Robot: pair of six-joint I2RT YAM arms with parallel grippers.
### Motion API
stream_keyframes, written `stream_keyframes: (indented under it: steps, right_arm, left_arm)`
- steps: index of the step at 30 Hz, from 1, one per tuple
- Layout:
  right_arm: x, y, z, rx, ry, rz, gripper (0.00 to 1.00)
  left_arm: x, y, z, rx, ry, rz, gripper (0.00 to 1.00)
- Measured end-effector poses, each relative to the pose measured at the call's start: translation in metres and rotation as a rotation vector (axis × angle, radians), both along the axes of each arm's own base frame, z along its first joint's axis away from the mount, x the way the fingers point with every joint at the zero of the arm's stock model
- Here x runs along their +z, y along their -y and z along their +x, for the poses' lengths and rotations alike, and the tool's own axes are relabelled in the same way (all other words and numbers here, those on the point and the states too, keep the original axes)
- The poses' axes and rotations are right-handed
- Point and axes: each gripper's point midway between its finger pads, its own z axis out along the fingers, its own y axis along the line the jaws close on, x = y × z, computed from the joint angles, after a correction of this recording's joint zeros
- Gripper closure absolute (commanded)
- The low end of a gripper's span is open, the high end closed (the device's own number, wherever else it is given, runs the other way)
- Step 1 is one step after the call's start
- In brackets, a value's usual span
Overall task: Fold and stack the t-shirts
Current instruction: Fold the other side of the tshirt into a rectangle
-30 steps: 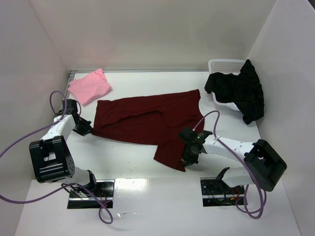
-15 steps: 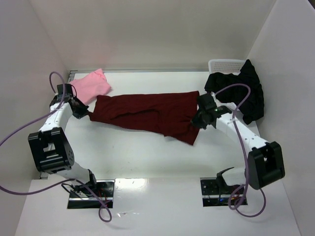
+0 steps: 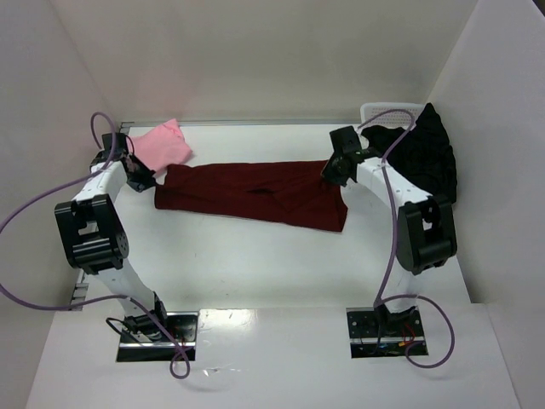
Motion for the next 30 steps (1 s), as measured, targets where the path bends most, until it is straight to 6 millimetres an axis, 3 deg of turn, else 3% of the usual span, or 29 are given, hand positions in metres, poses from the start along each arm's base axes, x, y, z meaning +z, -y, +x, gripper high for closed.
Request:
stream_keyframes:
  steps: [5,9,16,22,26,30]
  right_arm:
    - [0.004,0.008,0.035,-0.027,0.035,0.000,1.00]
    - [-0.006,0.019,0.056,-0.055,0.028,-0.005,1.00]
    - [-0.032,0.019,0.066,-0.055,-0.017,-0.006,0.99]
    - [-0.048,0.020,0.069,-0.051,-0.041,-0.007,0.91]
    - [-0.043,0.023,0.079,-0.051,-0.002,0.005,0.90]
    - [-0.035,0.029,0.099,-0.054,0.055,0.024,0.98]
  left_arm:
    - [-0.017,-0.003,0.016,-0.005,-0.023,-0.015,1.00]
    - [-0.034,-0.006,0.022,0.000,-0.056,-0.018,1.00]
    - [-0.051,-0.008,0.023,0.006,-0.091,-0.020,0.99]
    - [-0.056,-0.009,0.025,0.007,-0.093,-0.020,0.63]
    - [-0.049,-0.010,0.032,0.002,-0.067,-0.016,0.56]
    - [-0.035,-0.012,0.046,-0.007,-0.011,-0.012,0.52]
